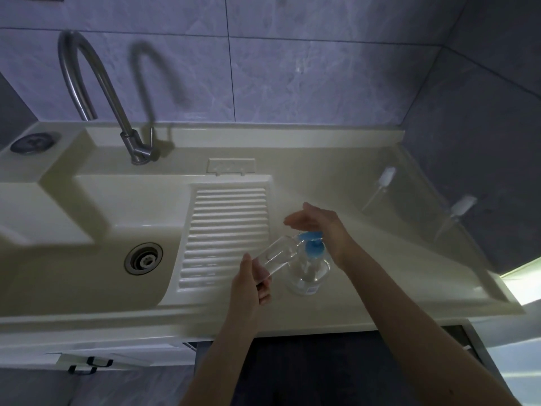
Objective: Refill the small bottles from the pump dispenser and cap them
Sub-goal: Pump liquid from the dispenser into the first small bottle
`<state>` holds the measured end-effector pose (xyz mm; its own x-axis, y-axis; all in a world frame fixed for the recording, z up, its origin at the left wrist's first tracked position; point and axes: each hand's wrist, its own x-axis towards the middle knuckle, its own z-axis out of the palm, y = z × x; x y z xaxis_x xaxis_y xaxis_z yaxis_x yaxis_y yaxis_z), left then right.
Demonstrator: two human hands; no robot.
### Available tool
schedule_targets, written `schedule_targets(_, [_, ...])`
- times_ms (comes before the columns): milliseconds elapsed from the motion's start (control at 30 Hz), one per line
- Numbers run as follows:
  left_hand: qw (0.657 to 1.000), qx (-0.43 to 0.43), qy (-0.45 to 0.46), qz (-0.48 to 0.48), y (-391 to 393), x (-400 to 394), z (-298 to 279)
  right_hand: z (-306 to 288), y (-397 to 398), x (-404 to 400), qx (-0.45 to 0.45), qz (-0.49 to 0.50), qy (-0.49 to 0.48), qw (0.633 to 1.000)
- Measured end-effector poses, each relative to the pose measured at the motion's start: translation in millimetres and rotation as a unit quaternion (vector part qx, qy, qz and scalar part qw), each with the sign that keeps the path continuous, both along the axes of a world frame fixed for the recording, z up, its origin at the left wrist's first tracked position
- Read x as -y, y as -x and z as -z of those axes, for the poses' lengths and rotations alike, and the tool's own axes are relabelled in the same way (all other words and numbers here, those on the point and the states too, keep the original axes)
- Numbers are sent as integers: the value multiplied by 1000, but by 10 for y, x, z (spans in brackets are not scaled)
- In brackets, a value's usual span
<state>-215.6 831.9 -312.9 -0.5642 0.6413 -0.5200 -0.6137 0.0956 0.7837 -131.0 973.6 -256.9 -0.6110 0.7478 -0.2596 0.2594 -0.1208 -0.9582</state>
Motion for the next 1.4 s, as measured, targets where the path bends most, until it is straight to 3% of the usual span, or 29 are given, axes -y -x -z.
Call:
schedule_targets(133, [1000,7,-5,-4,-11,-7,-10,328,-114,196,-106,81,-74,988])
schedule_targets(500, [1000,22,8,-5,-47,-26,-24,622,-36,298,-45,190,-149,969])
schedule_targets(700, [1000,17,23,-7,-1,-17,9,651,-23,295,-37,189,-206,959])
schedule_targets(1067, [1000,-15,14,12,52,-5,-61,524,-24,324,20,169,-213,962])
schedule_targets(1400, [999,-8,25,22,67,-5,-6,624,-7,269,-44,173,-230,957])
